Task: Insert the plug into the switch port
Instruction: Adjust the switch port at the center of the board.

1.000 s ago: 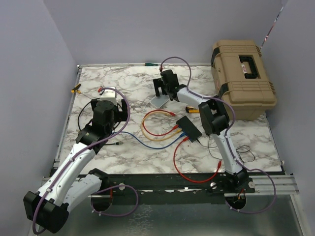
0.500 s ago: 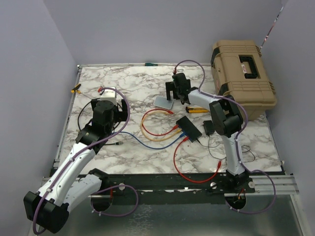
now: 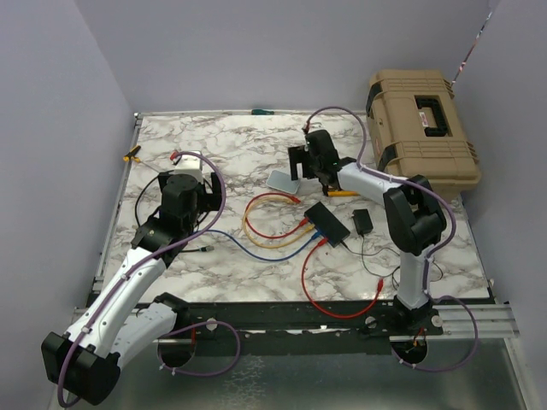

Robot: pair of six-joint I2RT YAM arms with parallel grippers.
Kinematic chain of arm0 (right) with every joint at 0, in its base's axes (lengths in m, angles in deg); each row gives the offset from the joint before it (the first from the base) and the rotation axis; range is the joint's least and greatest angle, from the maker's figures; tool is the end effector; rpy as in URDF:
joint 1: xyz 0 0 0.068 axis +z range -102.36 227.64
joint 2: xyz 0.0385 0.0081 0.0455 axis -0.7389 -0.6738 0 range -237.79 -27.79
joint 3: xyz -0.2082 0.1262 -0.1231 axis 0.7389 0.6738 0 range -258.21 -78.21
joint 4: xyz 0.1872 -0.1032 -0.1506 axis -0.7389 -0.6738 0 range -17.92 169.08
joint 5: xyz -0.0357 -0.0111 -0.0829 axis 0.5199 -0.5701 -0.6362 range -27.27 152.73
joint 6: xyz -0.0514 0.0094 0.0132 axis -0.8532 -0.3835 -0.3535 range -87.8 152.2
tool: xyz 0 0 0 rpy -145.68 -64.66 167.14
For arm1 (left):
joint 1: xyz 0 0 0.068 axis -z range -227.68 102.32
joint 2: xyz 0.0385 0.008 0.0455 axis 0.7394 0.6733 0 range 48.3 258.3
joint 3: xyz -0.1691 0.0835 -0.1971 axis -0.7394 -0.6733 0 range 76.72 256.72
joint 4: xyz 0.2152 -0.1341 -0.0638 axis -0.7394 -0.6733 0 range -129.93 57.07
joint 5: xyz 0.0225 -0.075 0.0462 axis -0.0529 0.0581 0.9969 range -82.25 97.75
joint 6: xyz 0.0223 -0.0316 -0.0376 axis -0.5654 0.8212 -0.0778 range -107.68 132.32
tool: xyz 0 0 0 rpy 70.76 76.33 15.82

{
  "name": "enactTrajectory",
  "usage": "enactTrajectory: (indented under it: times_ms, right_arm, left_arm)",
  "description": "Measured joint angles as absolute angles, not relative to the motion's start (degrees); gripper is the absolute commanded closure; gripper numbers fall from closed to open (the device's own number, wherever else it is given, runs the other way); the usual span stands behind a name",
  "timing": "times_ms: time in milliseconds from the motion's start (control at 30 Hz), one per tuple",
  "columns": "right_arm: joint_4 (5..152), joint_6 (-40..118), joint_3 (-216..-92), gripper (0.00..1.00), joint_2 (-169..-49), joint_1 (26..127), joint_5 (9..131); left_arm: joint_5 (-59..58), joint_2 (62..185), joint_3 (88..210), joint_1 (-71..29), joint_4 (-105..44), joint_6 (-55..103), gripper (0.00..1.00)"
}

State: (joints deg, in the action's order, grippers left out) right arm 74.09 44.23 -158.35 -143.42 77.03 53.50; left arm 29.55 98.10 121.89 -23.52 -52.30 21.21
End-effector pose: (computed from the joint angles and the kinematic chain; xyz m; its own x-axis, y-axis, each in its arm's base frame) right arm 0.3962 0.2166 0.1873 -0.6321 -0.1200 -0.7655 -0.2519 0.9661 0.0566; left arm 0.1847 -0.0683 0.3116 -0.3776 0.0122 -0.9259 0.0122 0.9999 0.0082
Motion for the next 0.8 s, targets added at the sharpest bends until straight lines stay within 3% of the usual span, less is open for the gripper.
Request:
enactTrajectory:
  times_ms: [200, 433, 633, 800]
  right_arm:
    - [77.1, 44.2, -159.9, 0.26, -142.1, 83.9, 57.8]
    - [76.6, 44.2, -171.5, 0.5, -151.8, 90.4, 63.3]
    - [74.4, 44.1, -176.9, 0.59, -158.1, 90.7, 65.1]
    - [73.1, 44.1, -173.1, 0.6, -157.8, 90.7, 65.3]
  left_arm:
    - [29.5, 97.5, 121.9, -23.6, -52.3, 21.2, 0.01]
    - [29.6, 94.8, 121.9, -23.8, -52.3, 21.2, 0.01]
    - [29.6, 93.4, 121.9, -24.1, -52.3, 21.2, 0.01]
    - [29.6, 92.4, 121.8, -24.1, -52.3, 21.3, 0.01]
